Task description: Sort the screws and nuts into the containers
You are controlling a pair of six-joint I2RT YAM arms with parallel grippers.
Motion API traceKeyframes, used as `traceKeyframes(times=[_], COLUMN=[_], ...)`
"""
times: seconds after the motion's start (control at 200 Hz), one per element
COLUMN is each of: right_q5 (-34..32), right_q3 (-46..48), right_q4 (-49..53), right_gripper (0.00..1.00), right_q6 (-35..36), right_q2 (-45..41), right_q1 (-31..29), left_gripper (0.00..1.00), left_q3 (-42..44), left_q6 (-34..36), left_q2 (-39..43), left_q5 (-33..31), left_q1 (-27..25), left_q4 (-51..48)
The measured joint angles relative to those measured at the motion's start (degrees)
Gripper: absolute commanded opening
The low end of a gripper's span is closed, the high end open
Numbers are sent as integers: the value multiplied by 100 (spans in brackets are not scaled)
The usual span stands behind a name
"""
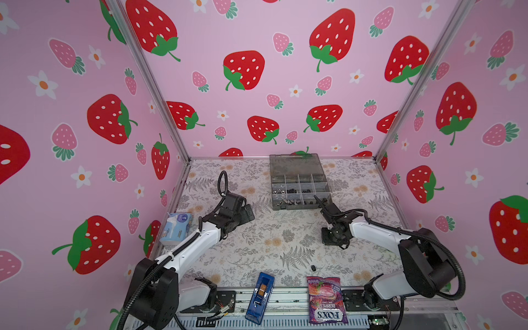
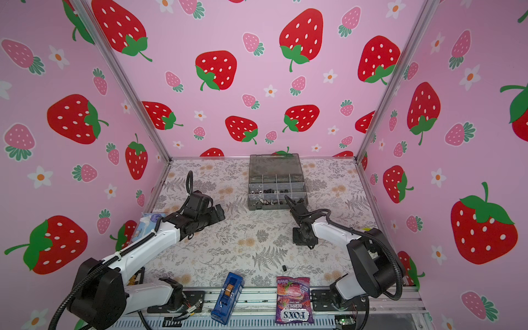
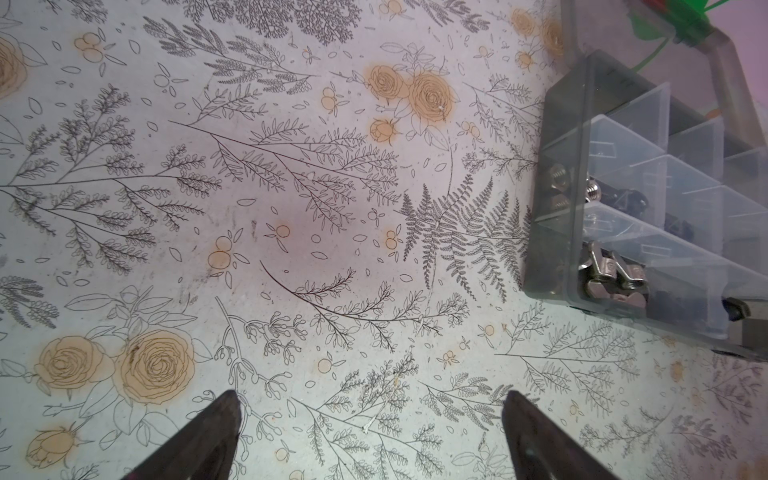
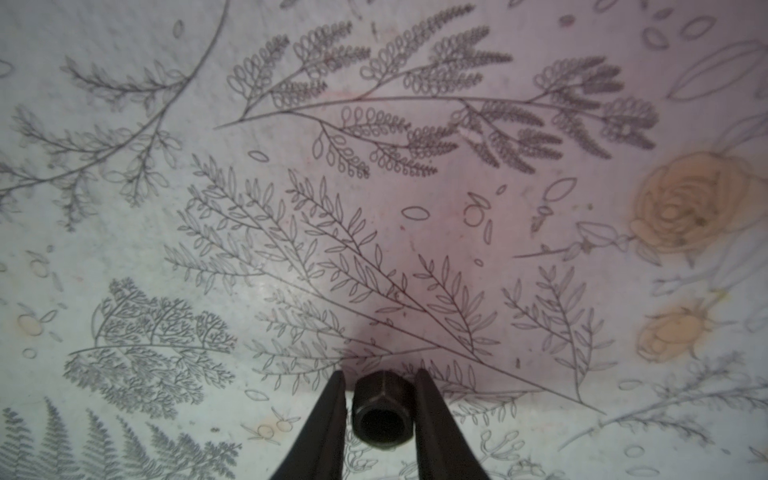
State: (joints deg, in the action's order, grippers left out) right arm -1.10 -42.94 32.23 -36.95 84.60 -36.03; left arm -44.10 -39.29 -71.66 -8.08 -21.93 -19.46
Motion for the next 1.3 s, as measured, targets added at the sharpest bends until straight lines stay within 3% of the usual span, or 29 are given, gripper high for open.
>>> traceKeyframes(times=[0.4,0.76,0.985,1.301], right_q5=[-118,-214,-442,-1001], right_q3=[-22,-404,-1622,-3790], right_q4=[22,173,216,0], right_gripper=[12,6,6,6], right_q6=[-59,-48,170,765], right_q2=[22,-7,227,1740], right_q1=[-20,-46,-46,9], left_gripper=[99,99,99,99], left_q3=[0,0,0,0], left_q6=[0,0,0,7], left_q2=[0,11,74,122], left_q5=[-2,-33,-70,-201], left_q1=[0,0,0,0], left_q4=[2,0,-4,-4])
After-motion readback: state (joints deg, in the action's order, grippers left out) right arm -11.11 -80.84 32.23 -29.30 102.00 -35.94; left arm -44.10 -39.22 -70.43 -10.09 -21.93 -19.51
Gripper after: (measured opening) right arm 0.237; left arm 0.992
